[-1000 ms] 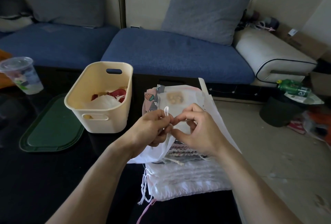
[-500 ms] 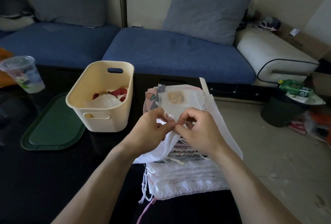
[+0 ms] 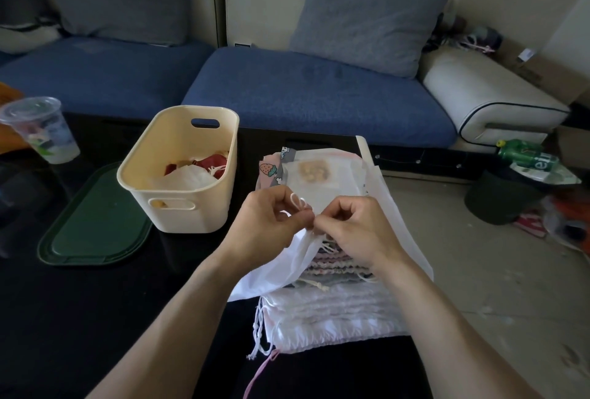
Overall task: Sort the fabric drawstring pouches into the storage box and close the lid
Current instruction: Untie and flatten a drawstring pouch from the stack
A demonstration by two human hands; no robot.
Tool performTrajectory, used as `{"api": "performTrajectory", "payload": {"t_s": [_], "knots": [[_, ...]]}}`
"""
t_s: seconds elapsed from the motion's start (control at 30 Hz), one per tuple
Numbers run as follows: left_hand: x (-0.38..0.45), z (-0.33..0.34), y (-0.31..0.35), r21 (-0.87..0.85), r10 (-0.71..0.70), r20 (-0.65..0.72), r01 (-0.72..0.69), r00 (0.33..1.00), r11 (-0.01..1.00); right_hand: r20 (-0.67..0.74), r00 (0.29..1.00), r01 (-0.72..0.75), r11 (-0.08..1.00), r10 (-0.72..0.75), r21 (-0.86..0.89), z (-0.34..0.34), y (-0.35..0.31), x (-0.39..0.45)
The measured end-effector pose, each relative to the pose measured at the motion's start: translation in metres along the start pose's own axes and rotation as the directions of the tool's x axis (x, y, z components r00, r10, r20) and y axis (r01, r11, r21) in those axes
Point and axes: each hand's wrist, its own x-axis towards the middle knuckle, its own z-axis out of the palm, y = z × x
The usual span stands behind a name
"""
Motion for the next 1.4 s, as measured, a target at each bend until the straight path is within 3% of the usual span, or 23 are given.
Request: {"api": "performTrajectory", "payload": {"t_s": [0.1, 0.17, 0.4, 0.57, 0.9, 1.03, 1.13, 1.3, 1.4], "knots": [[0.001, -0.006, -0.001, -0.216, -0.145, 0.201, 0.189, 0.969, 0.958, 0.075, 0.996, -0.039, 0.999, 0.037, 0.022, -0.006, 0.003, 0.001], [0.002, -0.007, -0.002, -0.260, -0.185, 0.308, 0.269, 0.933, 0.927, 0.088, 0.996, -0.001, 1.000, 0.003, -0.021, -0.009, 0.006, 0.001], [0.005, -0.005, -0.003, -0.309, -0.289, 0.297, 0.378, 0.910, 0.873, 0.078, 0.968, 0.249, 0.955, -0.240, -0.161, -0.013, 0.010, -0.005], [0.004, -0.005, -0.006, -0.291, -0.312, 0.291, 0.394, 0.905, 0.872, 0.141, 0.960, 0.263, 0.950, -0.240, -0.170, -0.010, 0.011, -0.007], [0.010, -0.004, -0.020, -0.286, -0.439, 0.106, 0.450, 0.892, 0.846, 0.306, 0.950, 0.189, 0.902, -0.068, -0.388, -0.013, 0.010, -0.010], [0.014, 0.001, -0.030, -0.193, -0.393, -0.057, 0.376, 0.918, 0.906, 0.358, 0.934, 0.175, 0.870, 0.002, -0.461, -0.011, 0.004, -0.017], [0.014, 0.010, -0.032, -0.138, -0.338, -0.097, 0.324, 0.936, 0.936, 0.391, 0.916, 0.177, 0.786, 0.089, -0.592, -0.007, 0.002, -0.026], [0.015, 0.022, -0.040, -0.007, -0.282, -0.153, 0.284, 0.947, 0.959, 0.391, 0.918, 0.215, 0.754, 0.061, -0.621, 0.006, 0.005, -0.028], [0.018, 0.032, -0.053, -0.037, -0.333, -0.181, 0.332, 0.926, 0.943, 0.421, 0.905, 0.244, 0.740, 0.058, -0.627, 0.010, 0.008, -0.028]]}}
